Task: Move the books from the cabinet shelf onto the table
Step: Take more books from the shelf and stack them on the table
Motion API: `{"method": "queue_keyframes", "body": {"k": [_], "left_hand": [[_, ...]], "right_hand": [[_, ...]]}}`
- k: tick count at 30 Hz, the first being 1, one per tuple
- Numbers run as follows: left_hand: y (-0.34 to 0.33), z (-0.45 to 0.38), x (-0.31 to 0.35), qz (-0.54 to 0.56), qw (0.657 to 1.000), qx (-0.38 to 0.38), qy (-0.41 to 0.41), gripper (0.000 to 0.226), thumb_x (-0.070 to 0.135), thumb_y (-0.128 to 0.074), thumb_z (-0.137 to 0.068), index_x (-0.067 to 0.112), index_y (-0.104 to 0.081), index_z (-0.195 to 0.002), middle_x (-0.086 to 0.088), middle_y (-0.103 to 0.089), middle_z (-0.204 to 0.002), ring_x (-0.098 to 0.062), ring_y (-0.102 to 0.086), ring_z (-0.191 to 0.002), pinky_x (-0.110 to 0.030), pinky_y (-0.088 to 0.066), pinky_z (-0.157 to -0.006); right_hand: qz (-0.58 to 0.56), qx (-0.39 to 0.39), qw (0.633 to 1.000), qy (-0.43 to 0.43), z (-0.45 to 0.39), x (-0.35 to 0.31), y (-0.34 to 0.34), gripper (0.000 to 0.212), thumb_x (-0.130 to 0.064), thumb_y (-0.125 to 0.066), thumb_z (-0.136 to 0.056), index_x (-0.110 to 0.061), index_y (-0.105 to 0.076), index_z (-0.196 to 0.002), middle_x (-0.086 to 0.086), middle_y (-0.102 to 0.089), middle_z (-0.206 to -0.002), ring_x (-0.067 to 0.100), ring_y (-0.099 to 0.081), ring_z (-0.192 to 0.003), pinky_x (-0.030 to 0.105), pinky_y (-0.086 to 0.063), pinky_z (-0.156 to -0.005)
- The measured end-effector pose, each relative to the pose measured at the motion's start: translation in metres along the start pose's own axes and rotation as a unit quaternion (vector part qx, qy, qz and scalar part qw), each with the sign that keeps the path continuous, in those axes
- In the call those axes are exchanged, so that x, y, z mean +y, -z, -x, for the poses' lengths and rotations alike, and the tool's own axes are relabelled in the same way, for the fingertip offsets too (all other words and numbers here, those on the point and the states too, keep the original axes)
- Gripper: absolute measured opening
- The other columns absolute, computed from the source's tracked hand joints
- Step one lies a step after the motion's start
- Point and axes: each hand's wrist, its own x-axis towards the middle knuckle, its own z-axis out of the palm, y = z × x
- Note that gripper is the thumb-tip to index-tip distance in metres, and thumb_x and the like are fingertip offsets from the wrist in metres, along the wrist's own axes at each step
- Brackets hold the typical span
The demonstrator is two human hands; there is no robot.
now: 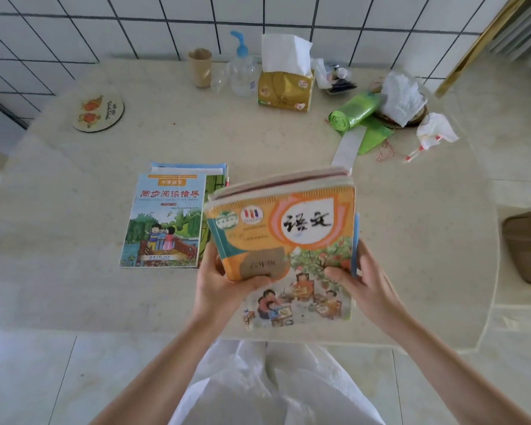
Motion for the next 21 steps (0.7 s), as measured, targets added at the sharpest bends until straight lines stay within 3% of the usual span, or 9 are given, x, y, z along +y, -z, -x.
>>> {"method": "queue_keyframes", "body": {"k": [2,6,8,11,14,18,21], "left_hand": [[-0.001,0.000,0.017,0.028,0.999,0.016,0.013,0.078,-0.006,-0.089,-0.053,0.023,-0.050,-0.113,0.005,-0.073,-0.084,-0.006,-0.071,-0.077,-0.020,-0.056,-0.060],[0.011,-0.008,0.043,0.080,0.994,0.069,0.008,0.079,-0.002,-0.085,-0.064,0.028,-0.041,-0.123,0.009,-0.075,-0.083,-0.012,-0.073,-0.077,-0.020,-0.056,-0.060],[0.022,-0.013,0.057,0.085,0.993,0.083,-0.009,0.080,0.000,-0.083,-0.068,0.030,-0.038,-0.128,0.010,-0.075,-0.082,-0.010,-0.073,-0.076,-0.018,-0.055,-0.061],[0.043,-0.021,0.074,0.072,0.991,0.104,-0.034,0.087,0.006,-0.083,-0.071,0.034,-0.033,-0.137,0.002,-0.075,-0.082,-0.008,-0.073,-0.075,-0.016,-0.054,-0.060],[0.075,-0.035,0.080,0.024,0.992,0.117,-0.048,0.077,0.016,-0.084,-0.071,0.038,-0.040,-0.130,0.006,-0.073,-0.091,-0.003,-0.071,-0.076,-0.018,-0.057,-0.065],[0.125,-0.061,0.076,-0.012,0.995,0.095,-0.033,0.069,0.022,-0.086,-0.068,0.039,-0.047,-0.122,0.008,-0.072,-0.099,-0.001,-0.071,-0.078,-0.021,-0.058,-0.067],[0.166,-0.082,0.071,-0.039,0.997,0.067,-0.024,0.072,0.020,-0.086,-0.068,0.041,-0.047,-0.125,0.013,-0.071,-0.098,0.003,-0.069,-0.081,-0.016,-0.057,-0.067]], "right_hand": [[-0.006,0.037,0.999,0.003,-0.006,-0.012,-0.003,0.025,-0.038,-0.058,-0.086,-0.028,-0.047,-0.107,-0.007,-0.046,-0.071,0.007,-0.045,-0.059,0.022,-0.041,-0.053],[-0.009,0.089,0.996,0.028,-0.028,-0.043,-0.021,0.023,-0.039,-0.051,-0.091,-0.020,-0.046,-0.102,-0.005,-0.032,-0.066,0.006,-0.031,-0.052,0.019,-0.032,-0.047],[-0.021,0.096,0.995,0.028,-0.038,-0.058,-0.034,0.020,-0.036,-0.052,-0.092,-0.017,-0.045,-0.097,-0.004,-0.032,-0.065,0.005,-0.031,-0.051,0.018,-0.032,-0.046],[-0.025,0.115,0.993,0.014,-0.049,-0.072,-0.055,0.021,-0.029,-0.053,-0.096,-0.012,-0.047,-0.107,-0.011,-0.042,-0.074,-0.001,-0.042,-0.054,0.012,-0.037,-0.050],[-0.025,0.138,0.990,-0.007,-0.061,-0.087,-0.084,0.027,-0.035,-0.054,-0.095,-0.013,-0.050,-0.109,-0.013,-0.050,-0.084,-0.003,-0.048,-0.065,0.014,-0.041,-0.059],[-0.033,0.144,0.988,-0.040,-0.077,-0.106,-0.131,0.027,-0.037,-0.054,-0.094,-0.014,-0.052,-0.110,-0.009,-0.048,-0.075,-0.001,-0.044,-0.051,0.013,-0.038,-0.047],[-0.051,0.140,0.986,-0.072,-0.090,-0.119,-0.171,0.024,-0.036,-0.054,-0.094,-0.015,-0.052,-0.106,0.002,-0.049,-0.076,0.009,-0.045,-0.061,0.015,-0.038,-0.047]]}}
